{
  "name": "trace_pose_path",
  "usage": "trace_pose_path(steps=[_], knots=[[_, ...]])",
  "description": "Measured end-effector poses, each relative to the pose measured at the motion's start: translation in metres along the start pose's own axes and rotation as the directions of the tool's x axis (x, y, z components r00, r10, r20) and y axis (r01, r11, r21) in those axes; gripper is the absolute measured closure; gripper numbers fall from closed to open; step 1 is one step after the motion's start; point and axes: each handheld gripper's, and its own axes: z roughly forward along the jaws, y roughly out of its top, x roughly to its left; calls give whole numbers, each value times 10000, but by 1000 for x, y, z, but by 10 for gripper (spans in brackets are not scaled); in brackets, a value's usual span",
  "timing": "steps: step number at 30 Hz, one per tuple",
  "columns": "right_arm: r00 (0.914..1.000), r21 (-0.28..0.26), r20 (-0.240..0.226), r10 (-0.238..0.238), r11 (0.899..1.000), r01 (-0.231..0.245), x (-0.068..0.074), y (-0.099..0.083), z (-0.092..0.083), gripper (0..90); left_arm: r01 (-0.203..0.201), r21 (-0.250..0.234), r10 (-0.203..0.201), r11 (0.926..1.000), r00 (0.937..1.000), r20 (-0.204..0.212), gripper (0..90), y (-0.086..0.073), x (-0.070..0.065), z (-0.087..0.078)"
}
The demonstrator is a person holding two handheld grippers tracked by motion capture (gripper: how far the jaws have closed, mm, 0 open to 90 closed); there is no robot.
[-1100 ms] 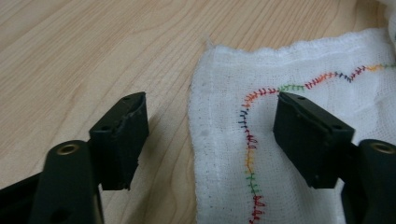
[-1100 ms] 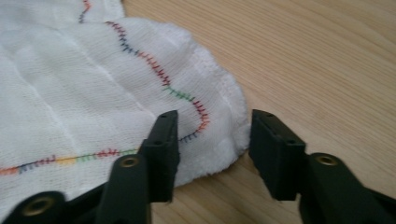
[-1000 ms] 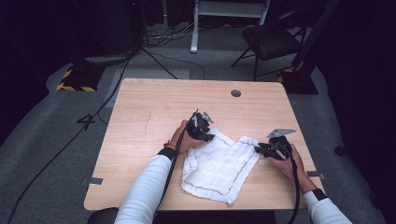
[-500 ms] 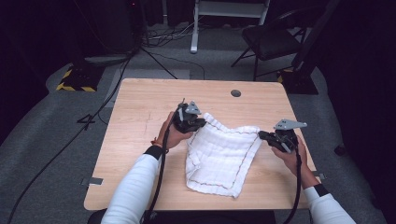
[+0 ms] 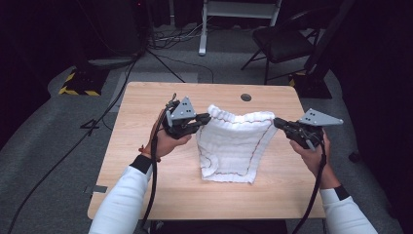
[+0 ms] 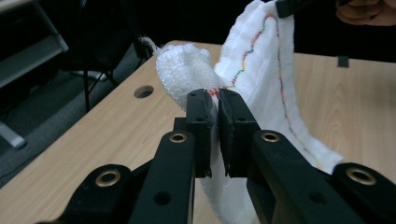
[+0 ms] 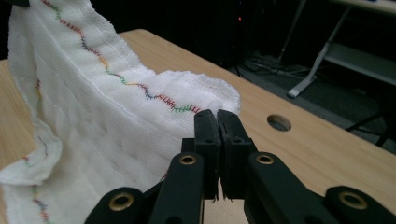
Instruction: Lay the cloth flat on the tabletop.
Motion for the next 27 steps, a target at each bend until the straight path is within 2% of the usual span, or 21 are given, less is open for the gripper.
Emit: trace_pose_path(steps=[1, 6, 9, 15, 17, 19, 22, 24, 25, 26, 27], knots=[[10000, 0, 0, 0, 10000, 0, 0, 0, 0, 877, -96, -123, 96, 9999, 10000, 9, 832, 1, -2, -5], [9995, -657, -92, -290, 9974, 283, 8, 15, -22, 878, -386, -508, 390, 9980, 9992, 69, 832, 2, -11, -26], [9976, -1092, -182, -669, 9919, 645, 18, 26, -37, 878, -409, -701, 419, 9967, 9990, 126, 832, 1, -15, -37], [9958, -1355, -256, -881, 9872, 839, 28, 33, -46, 878, -561, -794, 571, 9953, 9983, 100, 831, -6, -22, -45], [9953, -1293, -252, -937, 9875, 897, 30, 33, -46, 878, -616, -842, 625, 9945, 9980, 76, 830, -9, -22, -46], [9947, -1222, -156, -1013, 9876, 986, 30, 33, -43, 878, -495, -930, 491, 9944, 9988, -59, 841, -12, -20, -46], [9955, -1037, -95, -946, 9902, 931, 27, 31, -35, 878, -191, -890, 185, 9958, 9998, -74, 853, -17, -10, -39], [9964, -832, -68, -845, 9930, 837, 22, 29, -23, 878, 48, -762, -39, 9971, 9999, 123, 862, -22, -2, -28], [9968, -573, -77, -792, 9953, 787, 19, 28, -11, 878, 42, -392, -42, 9992, 10000, -13, 868, -26, 3, -15], [9968, -573, -77, -792, 9953, 787, 19, 28, -11, 878, 42, -392, -42, 9992, 10000, -13, 870, -26, 3, -15], [9963, -384, 13, -855, 9956, 855, 17, 27, -4, 878, 84, -175, -87, 9998, 9998, -173, 870, -30, 8, -6]])
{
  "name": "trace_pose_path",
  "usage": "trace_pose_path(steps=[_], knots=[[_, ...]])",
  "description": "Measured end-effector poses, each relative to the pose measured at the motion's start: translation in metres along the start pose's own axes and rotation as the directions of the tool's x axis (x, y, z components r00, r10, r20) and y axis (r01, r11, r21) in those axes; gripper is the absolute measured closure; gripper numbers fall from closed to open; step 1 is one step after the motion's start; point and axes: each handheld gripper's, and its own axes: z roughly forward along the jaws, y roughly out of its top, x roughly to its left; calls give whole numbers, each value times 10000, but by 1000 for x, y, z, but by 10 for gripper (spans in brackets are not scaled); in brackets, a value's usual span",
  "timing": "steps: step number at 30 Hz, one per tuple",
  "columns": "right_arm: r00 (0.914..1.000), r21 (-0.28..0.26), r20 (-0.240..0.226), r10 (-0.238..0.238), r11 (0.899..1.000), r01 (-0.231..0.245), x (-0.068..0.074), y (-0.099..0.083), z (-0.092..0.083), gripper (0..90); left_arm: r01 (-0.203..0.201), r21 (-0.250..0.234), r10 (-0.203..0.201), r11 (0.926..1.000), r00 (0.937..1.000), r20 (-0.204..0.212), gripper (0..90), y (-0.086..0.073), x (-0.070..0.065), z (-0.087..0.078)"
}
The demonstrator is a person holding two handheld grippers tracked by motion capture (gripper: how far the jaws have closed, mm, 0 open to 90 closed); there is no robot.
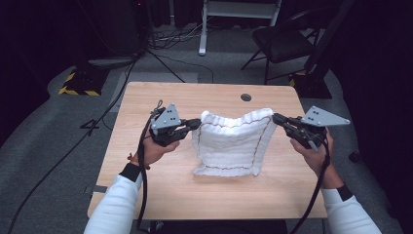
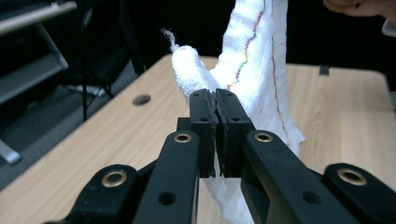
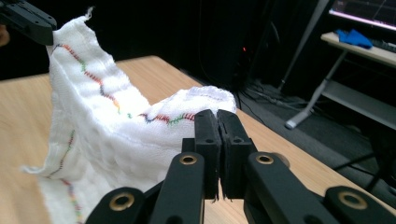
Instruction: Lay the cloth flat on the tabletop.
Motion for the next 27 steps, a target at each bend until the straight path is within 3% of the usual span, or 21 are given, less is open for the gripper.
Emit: trace_pose_path(steps=[1, 3, 4, 5, 6, 7, 11, 13, 14, 15, 16, 17, 18, 19, 20, 21, 22, 23, 24, 26, 27], knots=[[9998, 394, 160, -68, 9992, 62, -5, -4, 16, 878, 321, 186, -314, 9993, 9989, -356, 872, -6, 11, 14], [9996, 740, 269, 62, 9972, -81, -12, -8, 32, 879, 471, 240, -458, 9986, 9976, -518, 873, -9, 16, 18], [9993, 980, 370, 77, 9951, -112, -16, -11, 42, 879, 957, 354, -924, 9948, 9921, -854, 874, -16, 33, 30], [9992, 1112, 361, 149, 9936, -189, -20, -14, 50, 879, 1101, 466, -1045, 9928, 9886, -1080, 874, -19, 40, 35], [9992, 1112, 361, 149, 9936, -189, -20, -14, 50, 879, 1101, 466, -1045, 9928, 9886, -1080, 874, -19, 40, 35], [9984, 1446, 550, 142, 9892, -220, -25, -18, 63, 879, 1211, 568, -1137, 9910, 9862, -1201, 874, -21, 45, 38], [9964, 1730, 784, 309, 9839, -441, -36, -24, 81, 879, 1577, 1072, -1405, 9816, 9782, -1527, 875, -30, 65, 59], [9934, 1973, 1106, 296, 9790, -511, -45, -26, 100, 879, 1750, 1238, -1518, 9768, 9724, -1774, 874, -33, 73, 69], [9934, 1973, 1106, 296, 9790, -511, -45, -26, 100, 879, 1818, 1372, -1536, 9737, 9690, -1934, 874, -35, 77, 75], [9914, 2238, 1296, 200, 9734, -489, -49, -27, 115, 877, 2129, 1534, -1758, 9650, 9584, -2247, 873, -40, 84, 86], [9914, 2238, 1296, 200, 9734, -489, -49, -27, 115, 877, 2129, 1534, -1758, 9650, 9584, -2247, 868, -40, 84, 86], [9897, 2316, 1410, 244, 9711, -569, -50, -28, 123, 874, 2274, 1680, -1808, 9592, 9502, -2539, 868, -43, 87, 92], [9882, 2423, 1508, 286, 9680, -650, -52, -29, 131, 850, 2590, 1899, -1961, 9470, 9346, -2966, 827, -48, 90, 99], [9836, 2667, 1798, 101, 9620, -586, -51, -33, 140, 779, 2827, 2084, -2095, 9363, 9258, -3147, 768, -51, 90, 104], [9794, 2955, 2020, -72, 9538, -539, -51, -36, 147, 711, 2901, 2205, -2121, 9313, 9236, -3194, 706, -54, 90, 107], [9785, 3144, 2058, 115, 9462, -772, -50, -42, 152, 643, 2987, 2339, -2166, 9253, 9221, -3205, 574, -56, 88, 109], [9785, 3144, 2058, 115, 9462, -772, -50, -42, 152, 643, 3011, 2449, -2177, 9216, 9234, -3161, 574, -59, 86, 110], [9861, 3258, 1603, 430, 9408, -940, -49, -49, 151, 553, 2989, 2588, -2154, 9185, 9272, -3064, 460, -61, 81, 111], [9861, 3258, 1603, 430, 9408, -940, -49, -49, 151, 553, 2914, 2797, -2087, 9148, 9339, -2903, 460, -63, 76, 112], [9925, 3638, 1074, 587, 9267, -942, -41, -64, 145, 468, 2601, 3400, -1864, 9038, 9541, -2345, 329, -72, 60, 107], [9925, 3638, 1074, 587, 9267, -942, -41, -64, 145, 468, 2601, 3400, -1864, 9038, 9541, -2345, 303, -72, 60, 107]])
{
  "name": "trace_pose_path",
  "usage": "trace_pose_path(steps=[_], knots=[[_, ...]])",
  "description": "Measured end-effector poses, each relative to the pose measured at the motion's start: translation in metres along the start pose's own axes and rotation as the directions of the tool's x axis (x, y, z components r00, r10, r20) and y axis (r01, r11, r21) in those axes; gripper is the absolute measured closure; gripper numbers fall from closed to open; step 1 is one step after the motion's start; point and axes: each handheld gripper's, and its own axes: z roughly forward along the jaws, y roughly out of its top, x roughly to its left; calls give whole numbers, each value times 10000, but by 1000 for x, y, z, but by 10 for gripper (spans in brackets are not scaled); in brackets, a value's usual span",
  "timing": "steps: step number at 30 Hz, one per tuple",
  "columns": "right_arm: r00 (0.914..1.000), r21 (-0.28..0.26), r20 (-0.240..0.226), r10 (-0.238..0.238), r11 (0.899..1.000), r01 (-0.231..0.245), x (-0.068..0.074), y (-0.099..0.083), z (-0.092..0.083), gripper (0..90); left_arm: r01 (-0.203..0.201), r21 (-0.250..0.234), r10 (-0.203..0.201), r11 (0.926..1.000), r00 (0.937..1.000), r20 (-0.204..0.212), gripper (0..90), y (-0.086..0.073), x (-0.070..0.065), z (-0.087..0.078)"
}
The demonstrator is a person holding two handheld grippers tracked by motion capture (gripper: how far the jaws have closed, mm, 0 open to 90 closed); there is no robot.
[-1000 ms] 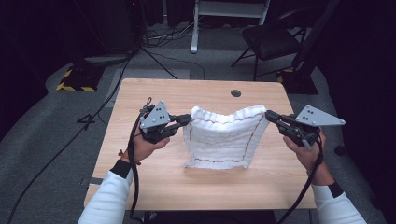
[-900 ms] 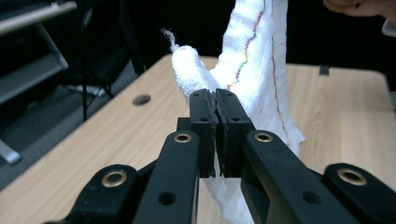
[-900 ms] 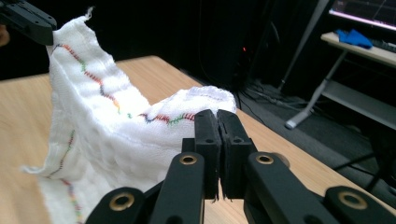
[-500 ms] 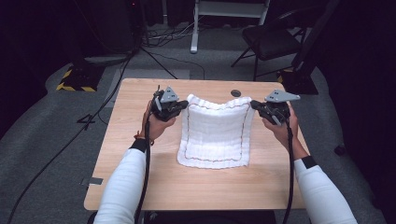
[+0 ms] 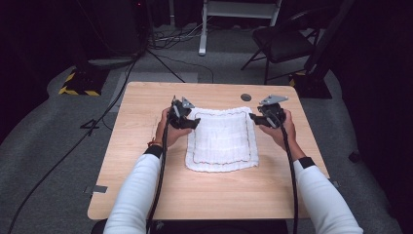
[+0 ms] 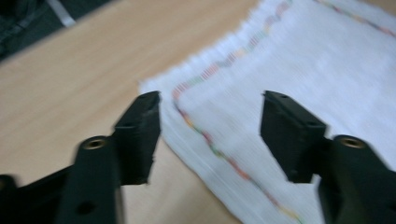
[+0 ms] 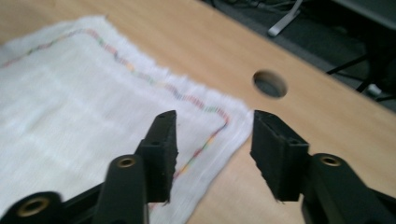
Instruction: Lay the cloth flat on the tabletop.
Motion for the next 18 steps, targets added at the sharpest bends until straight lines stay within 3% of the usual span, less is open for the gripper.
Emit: trace_pose_path(steps=[3, 7, 11, 12, 15, 18], knots=[[9960, 256, -884, -130, 9996, 153, 15, -28, -10, 388, -353, 274, 335, 9990, 9974, 637, 264, -18, -14, -6], [9896, 543, -1424, -186, 9982, 265, 26, -50, -15, 355, -669, 540, 605, 9963, 9919, 1116, 258, -43, -32, -11], [9809, 865, -1932, -215, 9955, 389, 34, -72, -24, 318, -1301, 976, 1185, 9867, 9860, 1170, 253, -60, -49, -16], [9788, 1073, -2009, -396, 9923, 622, 37, -80, -30, 304, -1372, 1007, 1250, 9854, 9850, 1193, 251, -65, -53, -19], [9747, 1085, -2227, -174, 9932, 425, 39, -87, -36, 305, -1230, 1007, 1085, 9873, 9844, 1384, 250, -70, -54, -23], [9764, 1301, -2126, -385, 9892, 673, 42, -99, -40, 298, -1084, 892, 953, 9901, 9855, 1406, 248, -75, -54, -25]])
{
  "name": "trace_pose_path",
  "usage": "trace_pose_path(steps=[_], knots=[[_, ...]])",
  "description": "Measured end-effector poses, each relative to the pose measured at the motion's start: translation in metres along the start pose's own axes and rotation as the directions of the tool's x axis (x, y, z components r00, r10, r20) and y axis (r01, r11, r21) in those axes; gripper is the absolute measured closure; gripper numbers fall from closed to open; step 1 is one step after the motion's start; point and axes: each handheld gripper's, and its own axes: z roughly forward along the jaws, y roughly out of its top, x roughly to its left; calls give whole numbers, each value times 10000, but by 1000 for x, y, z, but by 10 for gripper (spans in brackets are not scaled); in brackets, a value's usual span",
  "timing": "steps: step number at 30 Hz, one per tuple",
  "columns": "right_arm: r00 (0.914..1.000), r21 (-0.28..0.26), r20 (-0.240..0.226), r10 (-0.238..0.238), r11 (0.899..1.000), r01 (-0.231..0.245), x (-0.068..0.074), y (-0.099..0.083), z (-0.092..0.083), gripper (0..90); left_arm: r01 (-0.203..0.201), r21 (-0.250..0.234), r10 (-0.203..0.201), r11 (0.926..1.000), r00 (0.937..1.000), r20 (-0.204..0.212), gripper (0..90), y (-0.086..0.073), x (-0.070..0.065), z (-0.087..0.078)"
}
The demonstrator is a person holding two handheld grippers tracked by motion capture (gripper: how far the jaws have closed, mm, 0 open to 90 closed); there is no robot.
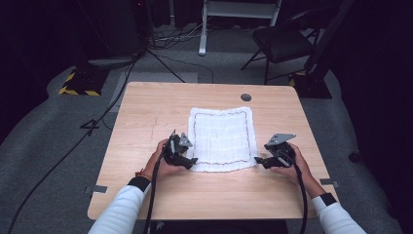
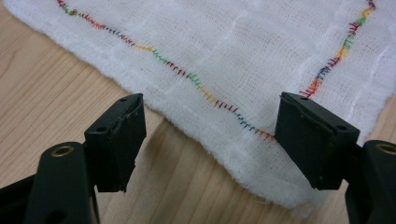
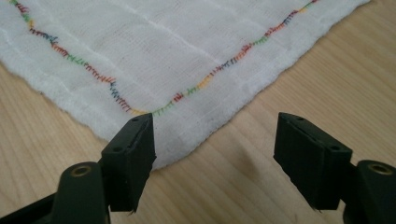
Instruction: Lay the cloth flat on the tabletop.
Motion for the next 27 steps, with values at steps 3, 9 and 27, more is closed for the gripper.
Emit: trace_pose_path(steps=[3, 9, 27], knots=[[10000, 100, 64, -54, 9999, 53, 2, -3, -1, 292, 164, -35, -164, 9999, 9998, 82, 247, -5, 0, -2], [9996, 126, 259, -82, 9999, 79, 3, -10, -2, 301, 155, -153, -155, 9998, 9999, 20, 246, -7, -1, -3], [9986, -123, -44, 521, 9986, -522, 3, -18, 1, 259, 584, -793, -542, 9951, 9971, 538, 220, -18, 6, 0]])
